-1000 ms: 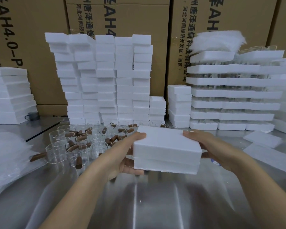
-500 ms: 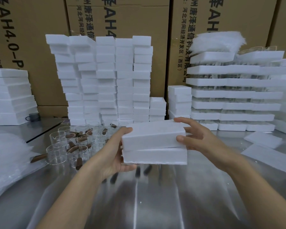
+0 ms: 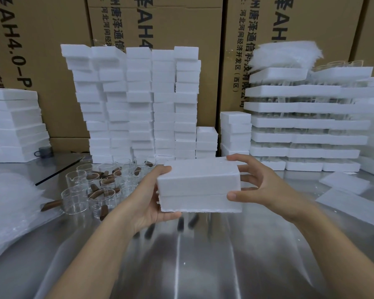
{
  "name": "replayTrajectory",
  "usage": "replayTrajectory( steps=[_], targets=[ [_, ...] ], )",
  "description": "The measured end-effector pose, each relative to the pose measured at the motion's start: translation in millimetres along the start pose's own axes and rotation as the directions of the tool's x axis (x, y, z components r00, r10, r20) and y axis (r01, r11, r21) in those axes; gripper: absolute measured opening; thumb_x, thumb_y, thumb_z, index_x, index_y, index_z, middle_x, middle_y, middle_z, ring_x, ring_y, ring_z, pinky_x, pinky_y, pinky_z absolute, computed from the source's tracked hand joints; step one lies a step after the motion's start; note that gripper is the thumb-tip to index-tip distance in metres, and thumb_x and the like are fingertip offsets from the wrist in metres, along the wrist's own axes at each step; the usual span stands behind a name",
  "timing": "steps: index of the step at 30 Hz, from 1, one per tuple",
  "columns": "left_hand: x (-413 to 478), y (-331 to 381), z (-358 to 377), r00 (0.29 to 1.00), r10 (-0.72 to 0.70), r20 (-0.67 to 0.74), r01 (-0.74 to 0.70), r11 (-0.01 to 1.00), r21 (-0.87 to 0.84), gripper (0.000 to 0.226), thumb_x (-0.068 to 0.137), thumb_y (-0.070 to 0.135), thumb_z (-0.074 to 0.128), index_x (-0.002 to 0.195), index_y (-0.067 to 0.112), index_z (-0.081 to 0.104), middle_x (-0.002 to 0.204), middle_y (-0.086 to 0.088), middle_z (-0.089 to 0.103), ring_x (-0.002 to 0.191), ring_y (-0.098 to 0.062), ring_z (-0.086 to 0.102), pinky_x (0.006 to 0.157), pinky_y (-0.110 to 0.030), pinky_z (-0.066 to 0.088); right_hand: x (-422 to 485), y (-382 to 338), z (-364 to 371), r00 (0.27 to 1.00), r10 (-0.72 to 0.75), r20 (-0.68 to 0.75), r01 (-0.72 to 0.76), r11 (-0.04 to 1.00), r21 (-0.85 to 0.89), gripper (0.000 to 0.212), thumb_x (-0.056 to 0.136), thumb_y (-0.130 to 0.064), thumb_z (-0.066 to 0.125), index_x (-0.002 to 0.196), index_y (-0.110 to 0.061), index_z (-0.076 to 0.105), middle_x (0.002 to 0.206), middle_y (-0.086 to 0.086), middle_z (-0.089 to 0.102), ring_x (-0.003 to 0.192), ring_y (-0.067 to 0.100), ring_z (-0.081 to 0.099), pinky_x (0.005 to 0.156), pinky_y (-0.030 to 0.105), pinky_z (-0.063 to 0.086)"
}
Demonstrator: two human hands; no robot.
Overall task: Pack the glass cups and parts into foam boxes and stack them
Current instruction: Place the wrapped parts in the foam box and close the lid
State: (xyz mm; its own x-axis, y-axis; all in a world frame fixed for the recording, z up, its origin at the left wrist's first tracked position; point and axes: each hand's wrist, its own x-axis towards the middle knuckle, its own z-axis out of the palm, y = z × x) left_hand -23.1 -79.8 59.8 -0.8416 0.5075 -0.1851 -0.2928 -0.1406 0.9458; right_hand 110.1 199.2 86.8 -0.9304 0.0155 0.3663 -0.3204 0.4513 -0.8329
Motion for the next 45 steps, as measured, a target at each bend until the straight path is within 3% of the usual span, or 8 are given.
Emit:
replayTrajectory(
  steps=[17, 25, 32, 39, 43, 45],
  targets=[
    [-2, 1, -2, 0.999, 0.012, 0.039, -0.013, 0.999, 0.045, 0.058, 0.092, 0.063, 0.068, 0.133, 0.021, 0.069, 0.113, -0.017, 0.068, 0.092, -0.036, 0.077, 0.069, -0.047, 0.064, -1, 2, -2, 0.999, 0.021, 0.025, -0.021, 1.0, -0.021, 0.096, 0.061, -0.039, 0.102, 0.143, -0.052, 0.053, 0.137, -0.011, 0.065, 0.126, 0.01, 0.067, 0.102, 0.039, 0.058],
    [-7, 3, 2, 1.0, 0.016, 0.005, -0.016, 0.999, 0.029, 0.055, 0.092, 0.061, 0.067, 0.125, 0.018, 0.072, 0.103, -0.015, 0.07, 0.083, -0.034, 0.076, 0.064, -0.045, 0.063, -2, 0, -1, 0.998, 0.044, 0.042, -0.044, 0.999, -0.001, 0.095, 0.062, -0.04, 0.101, 0.142, -0.053, 0.053, 0.135, -0.014, 0.067, 0.126, 0.009, 0.067, 0.098, 0.032, 0.057],
    [-13, 5, 4, 0.999, 0.043, 0.015, -0.043, 0.999, 0.003, 0.07, 0.075, 0.062, 0.076, 0.129, 0.018, 0.072, 0.112, -0.016, 0.07, 0.095, -0.036, 0.074, 0.067, -0.045, 0.063, -4, -6, -2, 0.996, 0.064, 0.055, -0.065, 0.998, 0.01, 0.096, 0.063, -0.037, 0.1, 0.144, -0.05, 0.05, 0.133, -0.009, 0.07, 0.125, 0.011, 0.068, 0.102, 0.034, 0.053],
    [-13, 3, 5, 0.996, 0.087, -0.011, -0.087, 0.996, 0.003, 0.047, 0.095, 0.059, 0.063, 0.12, 0.02, 0.075, 0.095, -0.014, 0.078, 0.088, -0.035, 0.077, 0.061, -0.042, 0.061, -4, -10, -6, 0.989, 0.107, 0.106, -0.106, 0.994, -0.016, 0.104, 0.061, -0.03, 0.104, 0.145, -0.049, 0.047, 0.138, 0.005, 0.065, 0.126, 0.018, 0.068, 0.11, 0.037, 0.054],
    [-18, 5, 8, 0.998, 0.068, -0.017, -0.069, 0.996, -0.056, 0.052, 0.097, 0.057, 0.059, 0.127, 0.016, 0.071, 0.096, -0.019, 0.076, 0.086, -0.038, 0.074, 0.057, -0.04, 0.059, 2, -19, -12, 0.989, 0.089, 0.12, -0.081, 0.994, -0.07, 0.102, 0.063, -0.028, 0.105, 0.145, -0.05, 0.048, 0.136, -0.001, 0.066, 0.124, 0.014, 0.069, 0.106, 0.029, 0.056],
    [-20, 6, 13, 0.998, 0.066, 0.014, -0.065, 0.995, -0.079, 0.053, 0.096, 0.057, 0.059, 0.128, 0.016, 0.071, 0.101, -0.021, 0.075, 0.086, -0.039, 0.073, 0.057, -0.041, 0.059, 5, -23, -15, 0.992, 0.078, 0.097, -0.069, 0.993, -0.094, 0.099, 0.064, -0.033, 0.104, 0.145, -0.049, 0.049, 0.132, -0.007, 0.069, 0.124, 0.014, 0.069, 0.103, 0.032, 0.058]
  ],
)
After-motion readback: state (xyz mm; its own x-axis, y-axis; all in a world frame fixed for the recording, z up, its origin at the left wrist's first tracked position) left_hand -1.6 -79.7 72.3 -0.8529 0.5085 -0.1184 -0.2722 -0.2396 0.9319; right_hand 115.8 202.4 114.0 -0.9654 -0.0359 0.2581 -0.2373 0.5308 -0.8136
